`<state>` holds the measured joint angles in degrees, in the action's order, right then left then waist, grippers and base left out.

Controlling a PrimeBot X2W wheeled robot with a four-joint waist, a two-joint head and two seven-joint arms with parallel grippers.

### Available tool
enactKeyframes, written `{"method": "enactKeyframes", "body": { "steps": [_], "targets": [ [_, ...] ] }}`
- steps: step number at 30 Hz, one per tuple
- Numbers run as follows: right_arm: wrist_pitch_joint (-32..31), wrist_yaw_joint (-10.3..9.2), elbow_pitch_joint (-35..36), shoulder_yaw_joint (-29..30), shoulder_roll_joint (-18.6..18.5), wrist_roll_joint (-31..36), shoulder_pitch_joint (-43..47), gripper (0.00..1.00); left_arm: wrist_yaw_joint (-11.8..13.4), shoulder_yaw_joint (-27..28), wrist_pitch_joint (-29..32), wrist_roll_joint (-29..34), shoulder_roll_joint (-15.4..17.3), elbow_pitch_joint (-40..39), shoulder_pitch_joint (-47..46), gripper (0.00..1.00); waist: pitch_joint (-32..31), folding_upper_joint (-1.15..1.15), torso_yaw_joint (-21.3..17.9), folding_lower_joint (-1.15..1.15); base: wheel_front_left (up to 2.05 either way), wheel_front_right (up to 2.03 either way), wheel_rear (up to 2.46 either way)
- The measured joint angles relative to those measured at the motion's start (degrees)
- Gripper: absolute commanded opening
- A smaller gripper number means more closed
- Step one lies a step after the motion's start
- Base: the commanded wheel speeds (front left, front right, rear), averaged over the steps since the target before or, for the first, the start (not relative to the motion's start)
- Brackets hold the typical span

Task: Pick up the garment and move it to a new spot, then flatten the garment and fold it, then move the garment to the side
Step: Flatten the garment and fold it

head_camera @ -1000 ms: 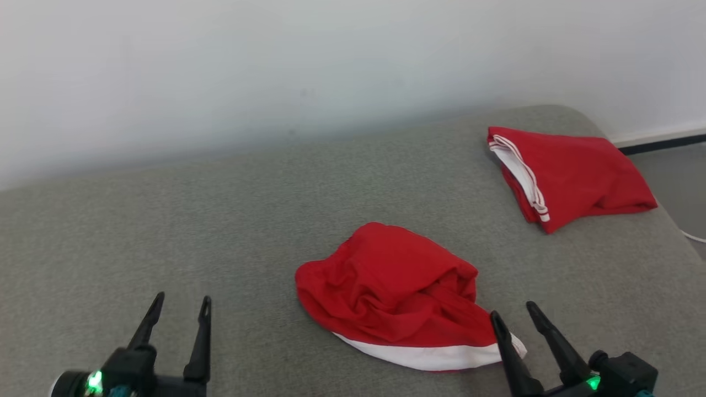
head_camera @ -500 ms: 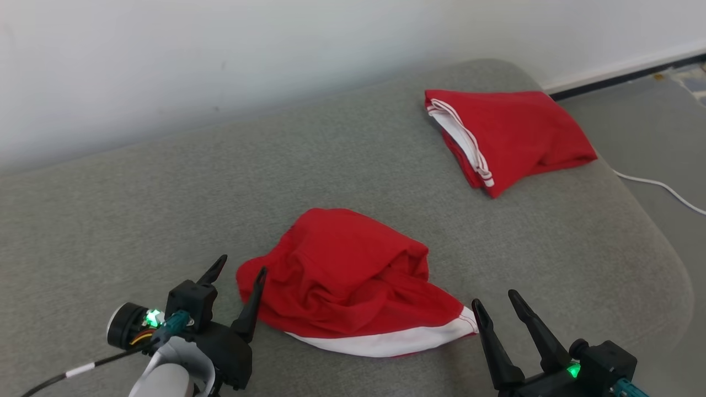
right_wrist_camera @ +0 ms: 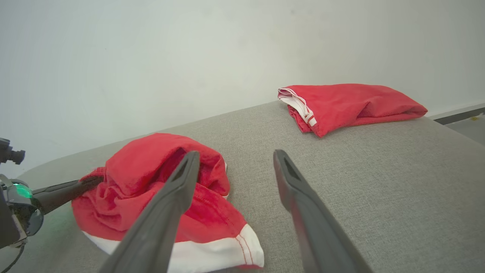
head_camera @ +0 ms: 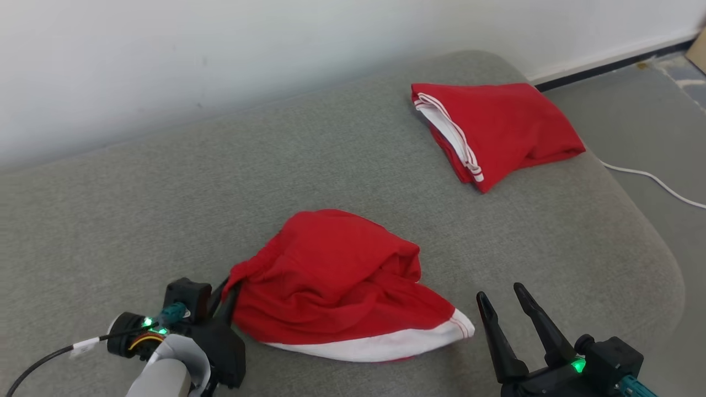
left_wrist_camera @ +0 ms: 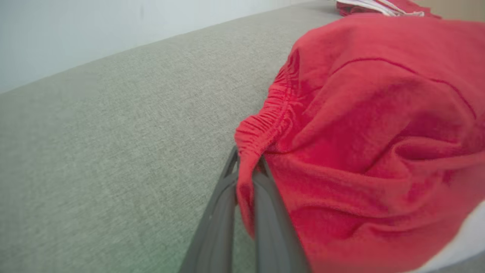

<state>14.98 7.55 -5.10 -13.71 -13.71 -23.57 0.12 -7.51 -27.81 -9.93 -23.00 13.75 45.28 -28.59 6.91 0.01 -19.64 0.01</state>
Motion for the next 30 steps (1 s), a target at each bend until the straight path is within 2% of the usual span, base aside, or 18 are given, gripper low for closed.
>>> {"method": "enactKeyframes", "body": {
  "steps": [7, 12, 15, 19, 25, 30],
  "targets": [
    [0.00, 0.00, 0.21, 1.32, -0.05, 0.05, 1.77, 1.00, 2.77, 2.60, -3.93, -1.26, -0.38, -2.21, 1.30, 0.00, -1.27, 0.00, 3.80, -0.01, 0.00, 0.00, 0.00],
    [0.01, 0.00, -0.10, 0.98, 0.30, 0.05, 2.88, 1.00, 5.81, 3.56, -4.39, -1.81, 0.88, -8.44, 9.46, 0.00, -2.29, 0.00, 7.84, -0.01, 0.00, 0.00, 0.00],
    [0.00, 0.00, -0.46, 0.86, 0.44, 0.03, 3.24, 1.00, 8.83, 4.11, -3.42, -2.80, 1.81, -14.13, 18.00, 0.00, -3.17, 0.00, 11.27, -0.01, 0.00, 0.00, 0.00],
    [0.00, 0.00, -1.18, 0.09, 0.38, 0.02, 3.78, 1.00, 10.62, 3.78, -1.20, -4.56, 1.18, -19.96, 24.64, 0.00, -4.24, 0.00, 14.30, -0.01, 0.00, 0.00, 0.00],
    [0.00, 0.00, -1.45, -0.23, 0.41, 0.00, 4.01, 1.00, 11.59, 3.13, 0.15, -5.31, 1.15, -25.27, 28.40, 0.00, -6.51, -0.01, 16.64, -0.02, 0.00, 0.00, 0.00],
    [0.00, 0.00, -1.78, -0.70, 0.42, -0.03, 3.91, 1.00, 11.57, 2.63, 1.09, -5.01, 1.59, -27.53, 27.15, 0.00, -7.25, 0.00, 16.54, -0.02, 0.00, 0.00, 0.00]
  ]
}}
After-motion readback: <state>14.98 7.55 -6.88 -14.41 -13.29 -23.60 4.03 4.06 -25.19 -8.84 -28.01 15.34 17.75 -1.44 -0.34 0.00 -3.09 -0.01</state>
